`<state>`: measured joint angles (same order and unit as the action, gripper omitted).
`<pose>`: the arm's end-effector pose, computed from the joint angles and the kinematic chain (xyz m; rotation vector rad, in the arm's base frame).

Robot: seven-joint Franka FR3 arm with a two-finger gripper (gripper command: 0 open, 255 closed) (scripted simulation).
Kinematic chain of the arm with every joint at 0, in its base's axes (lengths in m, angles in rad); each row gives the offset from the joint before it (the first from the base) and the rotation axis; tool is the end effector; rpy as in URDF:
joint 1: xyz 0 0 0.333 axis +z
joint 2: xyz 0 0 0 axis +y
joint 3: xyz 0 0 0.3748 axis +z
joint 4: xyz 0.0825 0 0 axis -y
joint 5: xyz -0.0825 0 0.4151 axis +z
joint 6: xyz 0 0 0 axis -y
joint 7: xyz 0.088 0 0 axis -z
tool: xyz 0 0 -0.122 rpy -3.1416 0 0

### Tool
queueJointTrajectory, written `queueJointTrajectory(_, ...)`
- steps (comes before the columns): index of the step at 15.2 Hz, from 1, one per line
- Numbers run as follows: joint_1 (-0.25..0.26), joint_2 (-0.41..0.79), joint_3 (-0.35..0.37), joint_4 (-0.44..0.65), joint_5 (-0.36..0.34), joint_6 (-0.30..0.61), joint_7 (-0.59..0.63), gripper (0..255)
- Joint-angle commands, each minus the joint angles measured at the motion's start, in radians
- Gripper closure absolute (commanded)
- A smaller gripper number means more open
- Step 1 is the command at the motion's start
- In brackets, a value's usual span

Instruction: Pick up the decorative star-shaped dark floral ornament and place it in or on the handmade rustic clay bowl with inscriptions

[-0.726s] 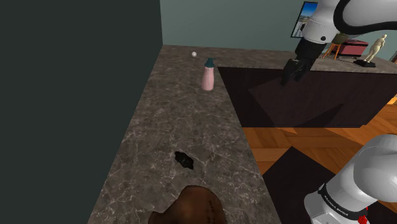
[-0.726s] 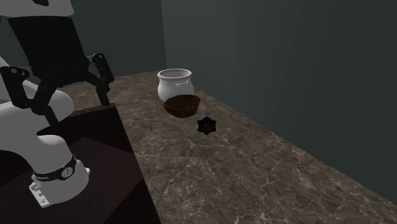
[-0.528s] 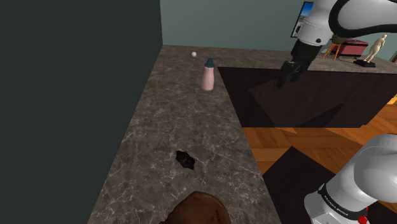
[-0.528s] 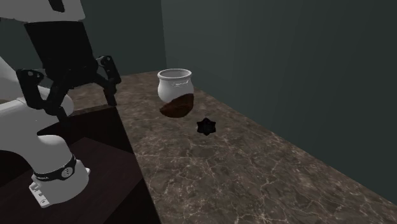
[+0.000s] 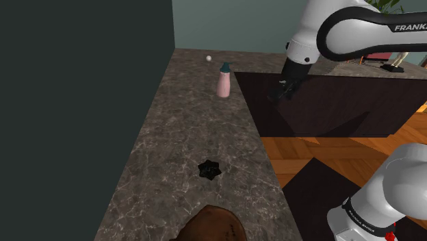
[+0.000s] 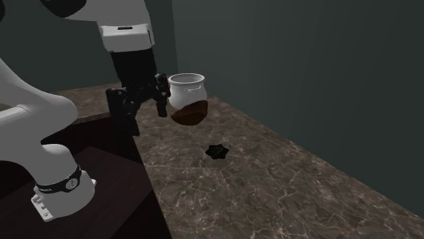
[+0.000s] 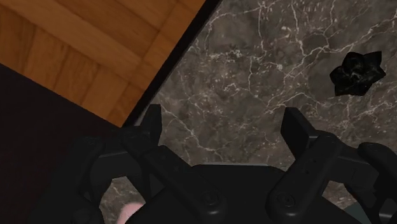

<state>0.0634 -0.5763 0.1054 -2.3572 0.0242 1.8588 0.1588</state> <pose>0.3791 0.0741 0.5701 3.1173 -0.0168 0.1245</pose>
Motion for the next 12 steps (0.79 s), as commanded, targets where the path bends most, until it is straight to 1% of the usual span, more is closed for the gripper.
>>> queueJointTrajectory(1, 0.015, 0.052, 0.026, 0.012, 0.007, 0.035, 0.014, 0)
queueJointTrajectory(7, 0.059, 0.207, 0.114, 0.065, 0.016, 0.123, 0.073, 0)
queueJointTrajectory(12, 0.092, 0.351, 0.185, 0.132, -0.001, 0.183, 0.129, 0)
